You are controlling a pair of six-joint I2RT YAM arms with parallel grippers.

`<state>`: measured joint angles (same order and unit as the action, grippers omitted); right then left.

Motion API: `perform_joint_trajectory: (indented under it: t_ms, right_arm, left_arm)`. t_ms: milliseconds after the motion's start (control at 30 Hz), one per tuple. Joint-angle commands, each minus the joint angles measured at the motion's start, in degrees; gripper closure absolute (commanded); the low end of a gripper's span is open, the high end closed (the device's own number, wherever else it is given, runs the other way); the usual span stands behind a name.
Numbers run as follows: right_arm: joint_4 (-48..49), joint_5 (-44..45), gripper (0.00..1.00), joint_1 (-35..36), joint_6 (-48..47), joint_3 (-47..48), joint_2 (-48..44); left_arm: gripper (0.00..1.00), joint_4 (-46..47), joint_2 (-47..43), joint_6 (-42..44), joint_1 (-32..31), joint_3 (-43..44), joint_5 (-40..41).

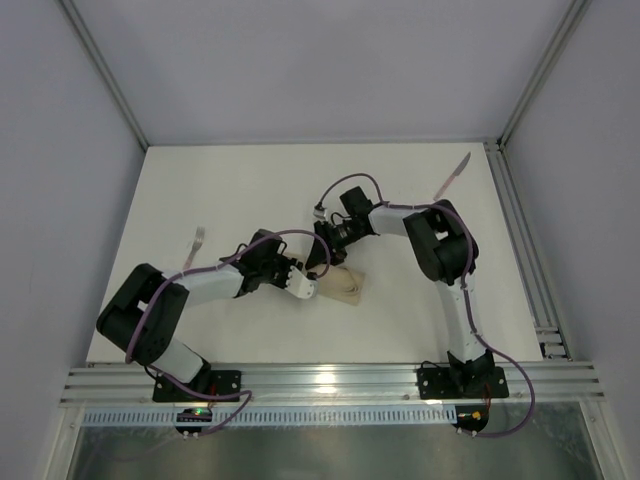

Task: Fold the napkin into a case and place the utensils inside
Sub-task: Pick up the smaller rectangle-folded napkin from the center of the board.

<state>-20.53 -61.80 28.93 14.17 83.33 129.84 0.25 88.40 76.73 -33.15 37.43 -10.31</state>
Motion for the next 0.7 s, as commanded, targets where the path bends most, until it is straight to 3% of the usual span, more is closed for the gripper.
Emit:
perform_joint_trajectory:
  t_ms: [0, 300, 533, 567, 600, 667]
  right_arm:
    - [17.8, 17.2, 0.44, 1.8, 9.2, -6.8, 1.8]
    - [15.9, 20.1, 0.44, 6.9, 10.2, -0.4, 5.8]
    - [17.7, 20.7, 0.78, 7.3, 11.1, -0.5, 6.6]
    - [17.8, 20.3, 0.89, 7.4, 11.2, -0.5, 6.3]
    - [18.2, 20.2, 0.94, 7.4, 11.2, -0.7, 6.1]
    - [18.9, 20.2, 0.96, 7.3, 11.3, -1.3, 5.3]
  left_arm:
    - [0.7, -3.5, 0.6, -1.6, 0.6, -2.3, -2.2]
    - [0.7, -2.5, 0.7, -2.5, 0.8, -2.6, -3.1]
    - [0.7, -1.5, 0.6, -3.0, 1.1, -2.9, -2.3]
    - [0.7, -1.2, 0.6, -3.2, 1.2, -2.9, -2.1]
    - [0.7, -0.8, 0.5, -3.5, 1.2, -2.8, -1.9]
    - [0.69, -0.8, 0.2, -5.1, 1.2, -2.3, -0.9]
